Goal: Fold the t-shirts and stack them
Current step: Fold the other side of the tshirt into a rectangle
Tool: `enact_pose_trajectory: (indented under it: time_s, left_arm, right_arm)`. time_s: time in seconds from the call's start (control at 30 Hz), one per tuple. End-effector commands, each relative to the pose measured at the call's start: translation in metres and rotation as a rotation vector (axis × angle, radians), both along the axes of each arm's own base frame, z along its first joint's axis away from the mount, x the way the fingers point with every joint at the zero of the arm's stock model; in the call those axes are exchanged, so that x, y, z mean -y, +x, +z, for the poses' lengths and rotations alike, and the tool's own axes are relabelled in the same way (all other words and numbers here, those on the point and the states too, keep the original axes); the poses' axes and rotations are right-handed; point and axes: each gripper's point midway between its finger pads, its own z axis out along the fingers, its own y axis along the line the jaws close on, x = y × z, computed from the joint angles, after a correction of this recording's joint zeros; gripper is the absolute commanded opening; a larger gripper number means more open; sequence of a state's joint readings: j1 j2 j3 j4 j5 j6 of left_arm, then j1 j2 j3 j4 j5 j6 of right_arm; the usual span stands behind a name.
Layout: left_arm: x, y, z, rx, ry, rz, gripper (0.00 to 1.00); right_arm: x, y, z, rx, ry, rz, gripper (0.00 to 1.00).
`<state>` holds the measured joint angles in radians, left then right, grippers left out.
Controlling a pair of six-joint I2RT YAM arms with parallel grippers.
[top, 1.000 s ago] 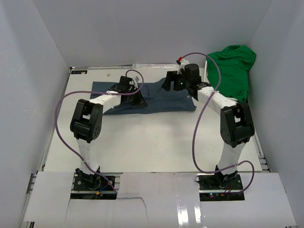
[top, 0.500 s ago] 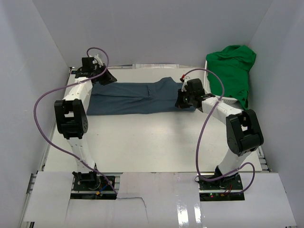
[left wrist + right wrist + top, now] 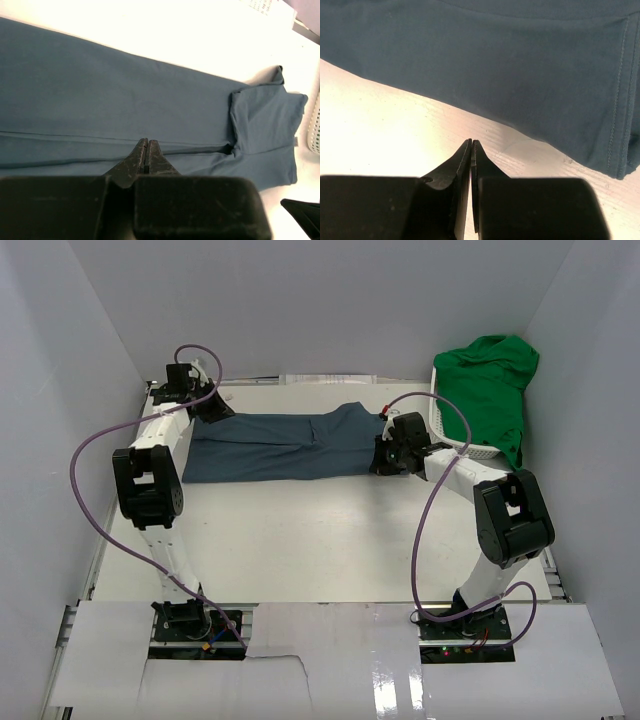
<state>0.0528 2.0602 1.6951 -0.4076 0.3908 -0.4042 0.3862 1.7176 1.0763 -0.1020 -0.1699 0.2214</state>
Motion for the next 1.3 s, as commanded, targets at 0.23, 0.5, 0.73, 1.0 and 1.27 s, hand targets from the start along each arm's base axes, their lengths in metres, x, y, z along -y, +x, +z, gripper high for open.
enact_pose_trajectory:
  time_s: [0.23, 0.5, 0.73, 1.0, 1.27]
  left_arm:
    - [-0.024, 0.017, -0.007, 0.034, 0.045, 0.076, 0.00]
    - [-0.028, 0.014, -0.035, -0.022, 0.054, 0.085, 0.00]
    - [-0.033, 0.014, -0.044, -0.040, 0.061, 0.095, 0.00]
    - [-0.039, 0.018, -0.064, -0.072, 0.067, 0.115, 0.00]
    - [-0.038, 0.034, -0.042, -0.017, 0.053, 0.118, 0.00]
  right_arm:
    - [0.003, 0.005, -0.015, -0.020, -0.024, -0.023, 0.08]
    - [0.004, 0.003, -0.030, -0.064, -0.040, -0.032, 0.08]
    - [0.005, 0.002, -0.032, -0.076, -0.042, -0.038, 0.08]
    - [0.003, 0.005, -0.019, -0.055, -0.026, -0.047, 0.08]
    - [-0.003, 0.000, -0.001, -0.053, 0.013, -0.022, 0.08]
